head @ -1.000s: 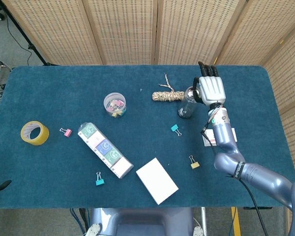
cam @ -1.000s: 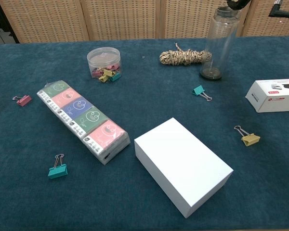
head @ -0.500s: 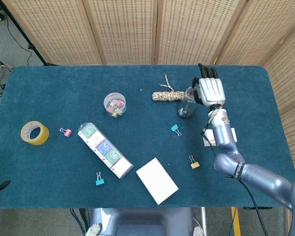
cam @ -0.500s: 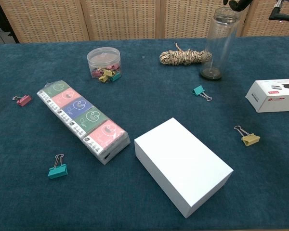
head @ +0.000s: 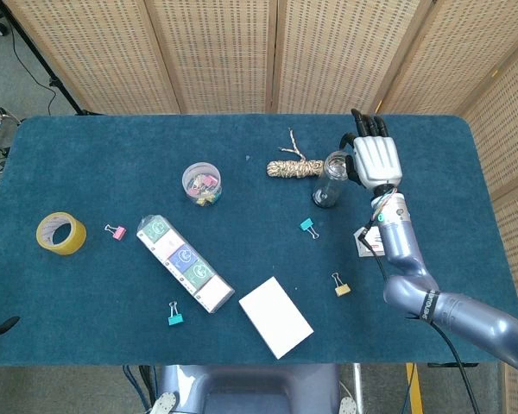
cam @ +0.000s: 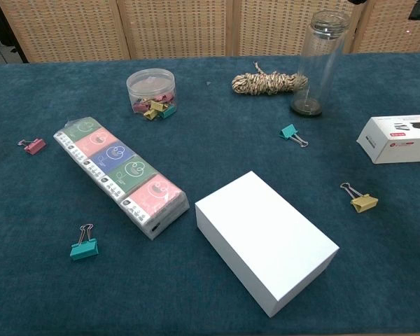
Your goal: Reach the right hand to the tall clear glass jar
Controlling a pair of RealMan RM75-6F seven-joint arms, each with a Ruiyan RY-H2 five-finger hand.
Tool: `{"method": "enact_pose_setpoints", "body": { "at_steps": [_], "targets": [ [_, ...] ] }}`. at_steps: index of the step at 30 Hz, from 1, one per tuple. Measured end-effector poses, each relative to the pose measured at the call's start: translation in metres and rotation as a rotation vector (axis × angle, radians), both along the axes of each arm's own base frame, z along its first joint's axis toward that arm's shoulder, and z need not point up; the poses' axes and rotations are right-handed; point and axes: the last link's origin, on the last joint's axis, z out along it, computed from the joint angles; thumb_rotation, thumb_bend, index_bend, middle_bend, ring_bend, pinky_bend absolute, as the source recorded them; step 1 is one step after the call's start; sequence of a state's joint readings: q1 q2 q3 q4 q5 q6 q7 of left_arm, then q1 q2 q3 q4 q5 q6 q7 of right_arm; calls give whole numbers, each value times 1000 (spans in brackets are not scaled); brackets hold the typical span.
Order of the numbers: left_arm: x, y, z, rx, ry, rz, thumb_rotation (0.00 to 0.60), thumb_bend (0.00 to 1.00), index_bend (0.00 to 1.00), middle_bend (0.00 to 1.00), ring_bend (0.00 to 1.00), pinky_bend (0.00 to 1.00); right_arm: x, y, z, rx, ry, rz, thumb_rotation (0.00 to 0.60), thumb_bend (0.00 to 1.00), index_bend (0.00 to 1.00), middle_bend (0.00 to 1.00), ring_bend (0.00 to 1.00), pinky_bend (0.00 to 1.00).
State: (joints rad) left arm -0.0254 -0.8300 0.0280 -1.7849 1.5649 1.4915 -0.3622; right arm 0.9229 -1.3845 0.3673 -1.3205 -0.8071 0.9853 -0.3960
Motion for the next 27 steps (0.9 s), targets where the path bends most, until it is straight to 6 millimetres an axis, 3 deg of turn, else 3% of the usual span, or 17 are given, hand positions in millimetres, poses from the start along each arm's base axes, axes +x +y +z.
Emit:
{"method": "enact_pose_setpoints", "body": {
  "at_steps": [6, 8, 10, 13, 19, 27],
  "targets": [
    [0, 0, -1, -3, 2, 0, 600, 113, 0, 0, 0, 0, -20, 28, 21, -35, 10, 49, 600, 607, 270, 0, 0, 0],
    [0, 0, -1, -3, 4, 0, 600, 113, 0, 0, 0, 0, -34, 42, 28, -45, 13, 60, 600, 552, 213, 0, 0, 0],
    [1, 0, -2, -2, 8, -1, 600, 112, 0, 0, 0, 0, -52, 59, 34, -56, 20, 65, 600, 356, 131, 0, 0, 0],
    [1, -1, -2, 2, 16, -3, 600, 109, 0, 0, 0, 0, -78, 86, 42, -58, 17, 60, 600, 173, 60, 0, 0, 0],
    [2, -2, -4, 10, 51, -8, 600, 82, 0, 0, 0, 0, -124, 141, 51, -50, -19, 32, 600, 26, 9, 0, 0, 0],
    [4, -2, -9, 4, 69, -11, 600, 80, 0, 0, 0, 0, -164, 213, 56, -29, -56, -22, 600, 0, 0, 0, 0, 0]
  ]
}}
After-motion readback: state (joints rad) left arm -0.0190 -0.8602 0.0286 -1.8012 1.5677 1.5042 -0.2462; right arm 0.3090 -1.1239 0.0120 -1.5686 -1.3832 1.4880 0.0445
